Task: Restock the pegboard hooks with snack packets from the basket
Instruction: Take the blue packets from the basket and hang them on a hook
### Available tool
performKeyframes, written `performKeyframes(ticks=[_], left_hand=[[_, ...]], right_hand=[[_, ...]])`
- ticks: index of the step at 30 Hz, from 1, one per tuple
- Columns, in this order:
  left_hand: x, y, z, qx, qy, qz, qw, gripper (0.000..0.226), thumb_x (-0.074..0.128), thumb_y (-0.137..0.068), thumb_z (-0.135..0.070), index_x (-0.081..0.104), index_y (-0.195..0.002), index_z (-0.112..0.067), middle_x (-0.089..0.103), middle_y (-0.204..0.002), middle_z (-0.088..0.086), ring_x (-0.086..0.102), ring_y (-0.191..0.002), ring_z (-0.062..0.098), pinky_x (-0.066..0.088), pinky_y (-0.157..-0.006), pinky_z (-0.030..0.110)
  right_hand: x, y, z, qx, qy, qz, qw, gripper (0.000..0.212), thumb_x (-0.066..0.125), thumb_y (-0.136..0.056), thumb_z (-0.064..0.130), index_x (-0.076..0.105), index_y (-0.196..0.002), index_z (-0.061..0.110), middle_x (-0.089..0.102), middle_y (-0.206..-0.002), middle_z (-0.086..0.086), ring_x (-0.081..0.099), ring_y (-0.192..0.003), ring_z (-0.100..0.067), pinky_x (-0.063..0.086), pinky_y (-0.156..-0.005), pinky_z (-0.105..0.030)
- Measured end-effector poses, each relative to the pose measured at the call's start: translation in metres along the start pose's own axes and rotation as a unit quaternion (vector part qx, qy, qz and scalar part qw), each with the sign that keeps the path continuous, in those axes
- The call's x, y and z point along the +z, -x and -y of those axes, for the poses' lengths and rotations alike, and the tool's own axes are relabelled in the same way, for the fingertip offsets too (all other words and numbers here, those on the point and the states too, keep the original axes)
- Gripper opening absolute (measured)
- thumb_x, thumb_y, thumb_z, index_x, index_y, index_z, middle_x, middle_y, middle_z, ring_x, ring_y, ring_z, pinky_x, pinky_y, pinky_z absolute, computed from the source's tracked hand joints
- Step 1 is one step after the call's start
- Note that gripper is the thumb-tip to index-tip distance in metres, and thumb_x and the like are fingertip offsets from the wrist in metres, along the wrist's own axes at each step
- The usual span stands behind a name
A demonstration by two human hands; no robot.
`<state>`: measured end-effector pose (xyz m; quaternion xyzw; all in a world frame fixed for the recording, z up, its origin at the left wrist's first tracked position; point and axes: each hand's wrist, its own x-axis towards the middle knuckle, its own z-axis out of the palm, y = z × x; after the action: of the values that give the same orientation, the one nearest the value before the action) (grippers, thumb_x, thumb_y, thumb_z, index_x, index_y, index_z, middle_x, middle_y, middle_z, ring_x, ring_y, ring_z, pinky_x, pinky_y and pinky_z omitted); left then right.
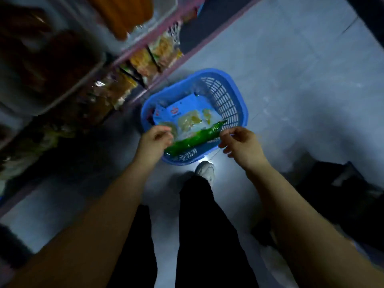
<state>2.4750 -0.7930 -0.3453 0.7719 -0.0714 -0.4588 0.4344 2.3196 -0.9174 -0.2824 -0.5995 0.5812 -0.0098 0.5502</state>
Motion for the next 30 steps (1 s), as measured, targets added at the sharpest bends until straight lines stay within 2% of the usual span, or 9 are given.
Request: performKeyframes(ticks=[3,6,9,12,15,19,23,26,30], left_hand=[[0.031,-0.067,0.047,-0.019,-0.030,-0.044,0.998,0.024,0.053,-0.090,0.005,0.056,-0.113,0.011,0.061,-0.089,0.013,0.057,-0.072,0.017,0.044,-0.052,0.006],[0.042,-0.131,0.092,-0.029,-0.069,-0.077,0.994,0.031,0.057,-0.090,-0.003,0.054,-0.120,0.002,0.058,-0.110,0.018,0.059,-0.096,0.034,0.045,-0.061,0.018],[0.047,-0.180,0.127,-0.049,-0.083,-0.065,0.993,0.048,0.059,-0.089,-0.007,0.042,-0.133,-0.001,0.053,-0.131,0.016,0.057,-0.109,0.028,0.050,-0.067,0.018],[0.058,-0.209,0.148,-0.054,-0.072,-0.064,0.994,0.070,0.062,-0.086,-0.008,0.024,-0.145,-0.008,0.045,-0.140,0.015,0.049,-0.123,0.030,0.047,-0.099,0.041],[0.062,-0.227,0.158,-0.038,-0.011,-0.104,0.994,0.073,0.065,-0.081,-0.004,0.026,-0.142,-0.012,0.048,-0.139,0.013,0.051,-0.122,0.032,0.045,-0.100,0.051],[0.059,-0.242,0.162,0.010,-0.010,-0.159,0.987,0.068,0.065,-0.078,0.006,0.034,-0.137,-0.005,0.050,-0.132,0.018,0.054,-0.116,0.030,0.045,-0.101,0.045],[0.061,-0.251,0.158,0.011,-0.083,-0.051,0.995,0.023,0.064,-0.081,0.000,0.059,-0.102,-0.008,0.066,-0.110,0.012,0.063,-0.102,0.030,0.052,-0.088,0.038],[0.066,-0.245,0.160,0.009,-0.139,0.026,0.990,0.032,0.060,-0.085,-0.005,0.053,-0.115,-0.016,0.063,-0.116,0.007,0.060,-0.104,0.027,0.050,-0.092,0.039],[0.063,-0.240,0.154,0.025,-0.114,0.012,0.993,0.028,0.049,-0.090,0.000,0.057,-0.115,-0.012,0.064,-0.115,0.012,0.061,-0.104,0.031,0.050,-0.092,0.046]], right_hand=[[0.019,-0.078,-0.057,0.014,0.069,0.036,0.997,0.021,0.055,-0.090,0.012,0.058,-0.072,0.021,0.066,-0.081,-0.013,0.057,-0.064,-0.015,0.048,-0.069,-0.031],[0.050,-0.153,-0.108,0.014,0.129,0.054,0.990,0.013,0.058,-0.092,0.018,0.066,-0.094,0.008,0.068,-0.101,-0.025,0.063,-0.087,-0.031,0.050,-0.086,-0.044],[0.084,-0.218,-0.142,0.011,0.160,0.061,0.985,0.025,0.060,-0.090,0.021,0.067,-0.108,0.004,0.069,-0.106,-0.023,0.065,-0.099,-0.034,0.049,-0.081,-0.036],[0.109,-0.276,-0.154,-0.006,0.180,0.025,0.983,0.034,0.061,-0.090,0.027,0.062,-0.118,0.008,0.065,-0.119,-0.020,0.061,-0.108,-0.034,0.046,-0.085,-0.032],[0.126,-0.317,-0.159,-0.020,0.210,-0.001,0.978,0.052,0.062,-0.089,0.032,0.048,-0.133,0.007,0.053,-0.132,-0.022,0.054,-0.118,-0.036,0.041,-0.100,-0.040],[0.146,-0.338,-0.167,-0.026,0.228,-0.008,0.973,0.068,0.063,-0.089,0.028,0.031,-0.144,0.006,0.041,-0.142,-0.023,0.043,-0.130,-0.037,0.034,-0.109,-0.041],[0.140,-0.341,-0.171,0.011,0.110,-0.027,0.993,0.073,0.073,-0.082,0.034,0.039,-0.140,0.006,0.052,-0.136,-0.018,0.054,-0.121,-0.034,0.043,-0.104,-0.044],[0.134,-0.328,-0.171,0.029,0.041,0.014,0.999,0.069,0.078,-0.076,0.034,0.052,-0.132,0.003,0.061,-0.128,-0.014,0.061,-0.112,-0.032,0.050,-0.097,-0.048],[0.117,-0.314,-0.162,-0.013,0.041,0.049,0.998,0.028,0.069,-0.084,0.008,0.062,-0.110,0.002,0.066,-0.105,-0.013,0.063,-0.094,-0.028,0.053,-0.085,-0.041]])
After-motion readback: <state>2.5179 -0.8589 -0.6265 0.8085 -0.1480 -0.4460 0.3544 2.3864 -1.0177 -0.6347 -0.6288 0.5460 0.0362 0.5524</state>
